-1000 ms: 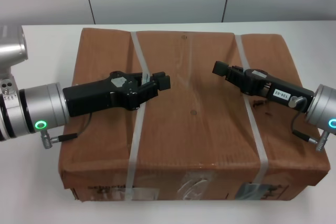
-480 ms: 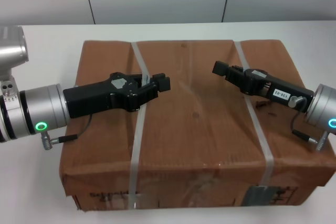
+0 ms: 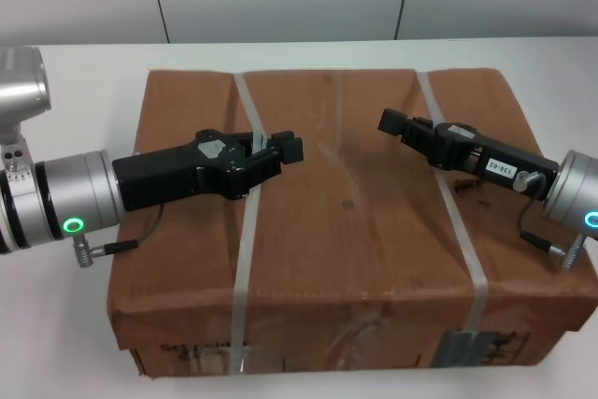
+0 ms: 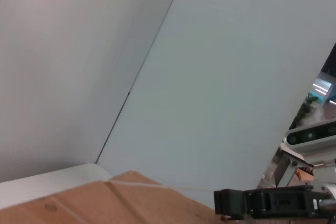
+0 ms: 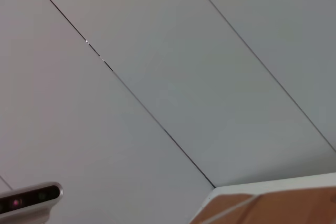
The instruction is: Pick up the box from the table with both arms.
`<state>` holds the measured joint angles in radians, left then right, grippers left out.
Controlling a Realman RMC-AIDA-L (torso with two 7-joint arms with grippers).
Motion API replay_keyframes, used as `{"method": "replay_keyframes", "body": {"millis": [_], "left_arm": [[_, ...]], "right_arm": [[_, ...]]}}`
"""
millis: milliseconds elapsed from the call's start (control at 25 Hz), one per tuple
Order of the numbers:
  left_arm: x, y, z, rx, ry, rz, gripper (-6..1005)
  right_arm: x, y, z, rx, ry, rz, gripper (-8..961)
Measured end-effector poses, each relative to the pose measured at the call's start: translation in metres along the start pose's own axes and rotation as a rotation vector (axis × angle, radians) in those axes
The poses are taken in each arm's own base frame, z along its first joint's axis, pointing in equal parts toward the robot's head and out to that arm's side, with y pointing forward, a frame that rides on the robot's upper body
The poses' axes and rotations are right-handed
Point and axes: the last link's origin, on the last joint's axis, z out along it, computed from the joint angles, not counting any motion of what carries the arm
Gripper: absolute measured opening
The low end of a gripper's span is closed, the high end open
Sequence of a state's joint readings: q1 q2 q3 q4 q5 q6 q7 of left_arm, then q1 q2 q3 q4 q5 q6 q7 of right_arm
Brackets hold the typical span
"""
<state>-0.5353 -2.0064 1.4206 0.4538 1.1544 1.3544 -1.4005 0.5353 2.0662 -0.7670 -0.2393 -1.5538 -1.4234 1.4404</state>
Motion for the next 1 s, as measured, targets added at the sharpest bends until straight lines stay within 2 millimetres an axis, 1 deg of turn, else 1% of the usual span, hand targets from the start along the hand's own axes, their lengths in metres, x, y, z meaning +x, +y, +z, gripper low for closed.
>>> {"method": "replay_keyframes", "body": {"millis": [1000], "left_arm": [[0.0007, -0.0001, 0.0000, 0.001, 0.005, -0.001, 156]], "right_arm": [[-0.0017, -0.0001, -0.0008, -0.001, -0.002, -0.007, 28]]}}
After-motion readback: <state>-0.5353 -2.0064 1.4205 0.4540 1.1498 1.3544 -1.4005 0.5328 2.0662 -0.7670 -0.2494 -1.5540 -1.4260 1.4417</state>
